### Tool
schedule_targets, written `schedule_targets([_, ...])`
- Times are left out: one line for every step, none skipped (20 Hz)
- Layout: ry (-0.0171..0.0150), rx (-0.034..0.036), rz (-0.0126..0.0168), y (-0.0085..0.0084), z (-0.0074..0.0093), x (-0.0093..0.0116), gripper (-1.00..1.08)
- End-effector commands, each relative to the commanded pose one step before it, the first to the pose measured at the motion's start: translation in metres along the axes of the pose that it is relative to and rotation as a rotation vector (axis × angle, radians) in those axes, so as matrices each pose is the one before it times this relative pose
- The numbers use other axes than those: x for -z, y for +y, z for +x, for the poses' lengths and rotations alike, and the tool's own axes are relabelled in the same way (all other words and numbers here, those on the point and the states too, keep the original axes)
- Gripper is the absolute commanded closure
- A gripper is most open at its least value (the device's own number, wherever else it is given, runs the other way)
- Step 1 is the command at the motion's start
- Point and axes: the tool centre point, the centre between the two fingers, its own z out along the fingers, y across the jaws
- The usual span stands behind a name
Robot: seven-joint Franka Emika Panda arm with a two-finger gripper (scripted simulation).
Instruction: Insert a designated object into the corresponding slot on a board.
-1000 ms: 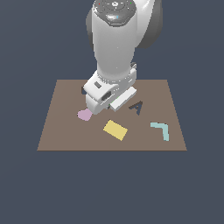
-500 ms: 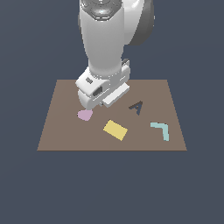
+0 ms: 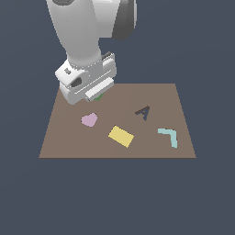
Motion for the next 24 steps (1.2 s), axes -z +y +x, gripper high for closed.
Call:
schedule_targets([0.00046, -0.00018, -0.00022, 0.00395, -0.01239, 0.00126, 1.08])
schedule_targets([0.00000, 0.00000, 0.00000, 0.00110, -0.00303, 0.00029, 1.08])
schedule_targets([-0.00004, -0.00069, 0.00002, 0.00111, -0.00260, 0.00020, 1.08])
schedule_targets([0.00000, 0.00000, 0.00000, 0.00066, -0.00161, 0.00016, 1.08])
schedule_targets([0.00000, 0.00000, 0.00000, 0.00041, -0.00095, 0.00009, 1.08])
schedule_targets([0.00000, 0.00000, 0.00000, 0.00014, -0.00031, 0.00003, 1.08])
schedule_targets([-0.00054, -0.00211, 0.00011, -0.00019, 0.00103, -0.00034, 1.08])
schedule_targets([0.00000, 0.00000, 0.00000, 0.00004, -0.00007, -0.00039, 1.08])
schedule_targets([0.00000, 0.00000, 0.00000, 0.00011, -0.00022, -0.00118, 1.08])
schedule_targets([0.00014, 0.00067, 0.00009, -0.00002, -0.00009, -0.00197, 1.08])
schedule_targets([0.00000, 0.00000, 0.00000, 0.00023, -0.00049, -0.00257, 1.08])
schedule_targets([0.00014, 0.00067, 0.00008, -0.00004, -0.00010, -0.00197, 1.08])
schedule_targets([0.00000, 0.00000, 0.00000, 0.00010, -0.00024, -0.00119, 1.08])
schedule_targets([0.00000, 0.00000, 0.00000, 0.00003, -0.00008, -0.00040, 1.08])
schedule_targets([0.00000, 0.00000, 0.00000, 0.00000, 0.00000, 0.00000, -0.92])
schedule_targets([0.00000, 0.00000, 0.00000, 0.00000, 0.00000, 0.00000, -0.92])
schedule_targets([0.00000, 0.00000, 0.00000, 0.00000, 0.00000, 0.00000, -0.92])
schedule_targets([0.00000, 0.00000, 0.00000, 0.00000, 0.00000, 0.00000, -0.92])
schedule_targets([0.00000, 0.00000, 0.00000, 0.00000, 0.00000, 0.00000, -0.92])
schedule_targets([0.00000, 0.00000, 0.00000, 0.00000, 0.00000, 0.00000, -0.92])
schedule_targets([0.00000, 0.00000, 0.00000, 0.00000, 0.00000, 0.00000, -0.92])
schedule_targets([0.00000, 0.00000, 0.00000, 0.00000, 0.00000, 0.00000, -0.92])
schedule_targets([0.00000, 0.00000, 0.00000, 0.00000, 0.00000, 0.00000, -0.92])
schedule_targets([0.00000, 0.00000, 0.00000, 0.00000, 0.00000, 0.00000, -0.92])
